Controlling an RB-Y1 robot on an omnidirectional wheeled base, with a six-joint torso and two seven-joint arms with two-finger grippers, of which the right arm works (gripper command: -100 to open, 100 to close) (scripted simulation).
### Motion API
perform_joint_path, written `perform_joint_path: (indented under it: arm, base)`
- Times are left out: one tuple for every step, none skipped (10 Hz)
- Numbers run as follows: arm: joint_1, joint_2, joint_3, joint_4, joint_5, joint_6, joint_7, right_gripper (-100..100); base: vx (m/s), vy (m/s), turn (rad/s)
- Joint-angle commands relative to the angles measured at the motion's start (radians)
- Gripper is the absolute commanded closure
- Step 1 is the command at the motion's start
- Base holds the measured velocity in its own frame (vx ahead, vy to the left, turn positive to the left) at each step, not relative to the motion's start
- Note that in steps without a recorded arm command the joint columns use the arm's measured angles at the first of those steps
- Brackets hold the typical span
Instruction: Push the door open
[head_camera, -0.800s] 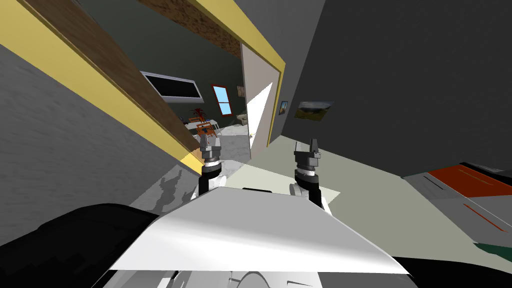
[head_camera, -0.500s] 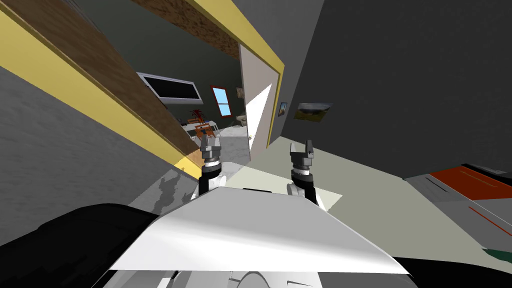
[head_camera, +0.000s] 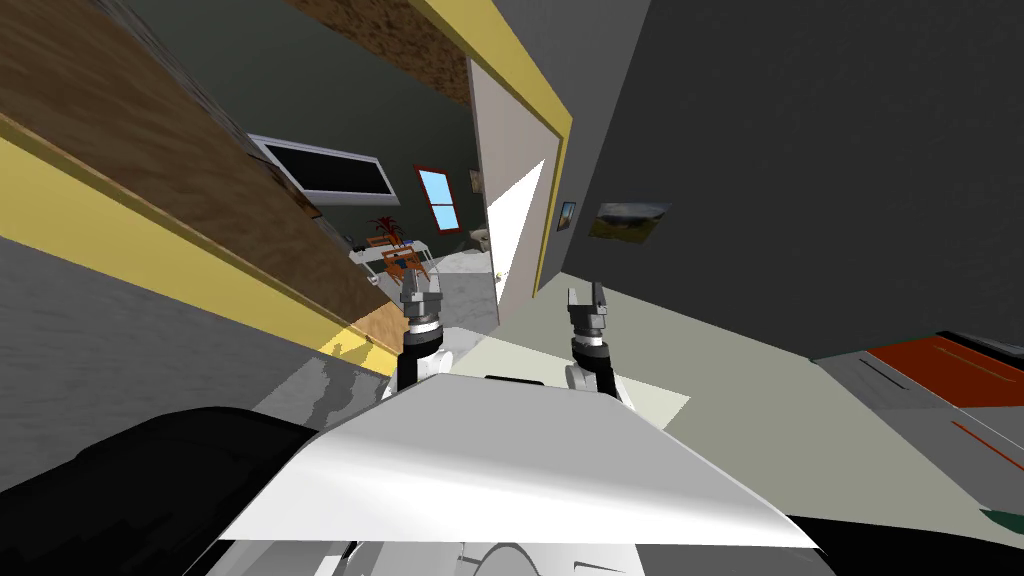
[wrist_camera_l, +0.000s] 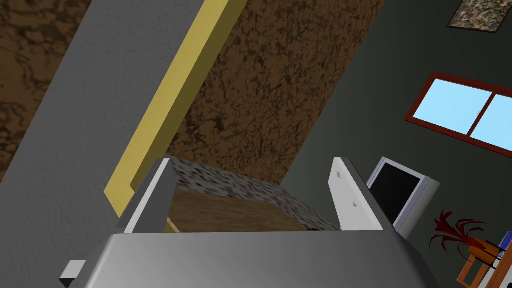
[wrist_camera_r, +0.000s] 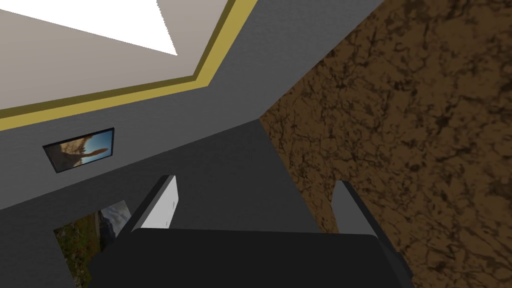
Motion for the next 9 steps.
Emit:
perform_joint_path:
  arm:
    - [-0.012, -0.005, 0.018, 0.029, -0.001, -0.005, -0.002, -100]
    - [-0.019, -0.008, 0.029, 0.045, -0.001, -0.008, -0.003, -100]
    - [-0.026, -0.011, 0.039, 0.061, -0.002, -0.011, -0.004, -100]
    - [-0.040, -0.017, 0.062, 0.095, -0.003, -0.017, -0.005, -100]
    - [-0.048, -0.020, 0.074, 0.113, -0.003, -0.021, -0.006, -100]
    - [-0.056, -0.023, 0.086, 0.132, -0.004, -0.024, -0.007, -100]
    - [-0.064, -0.026, 0.098, 0.151, -0.005, -0.028, -0.008, -100]
    - [-0.080, -0.032, 0.123, 0.189, -0.006, -0.034, -0.010, -100]
    - [-0.080, -0.032, 0.123, 0.189, -0.006, -0.034, -0.010, -100]
  base:
    - [0.112, 0.000, -0.014]
    - [0.090, 0.006, -0.017]
    - [0.094, 0.004, -0.018]
    - [0.123, 0.001, -0.040]
    - [0.128, -0.010, -0.021]
    - [0.114, -0.002, -0.009]
    - [0.108, 0.007, -0.017]
    - [0.131, 0.001, -0.036]
    - [0.096, 0.003, -0.016]
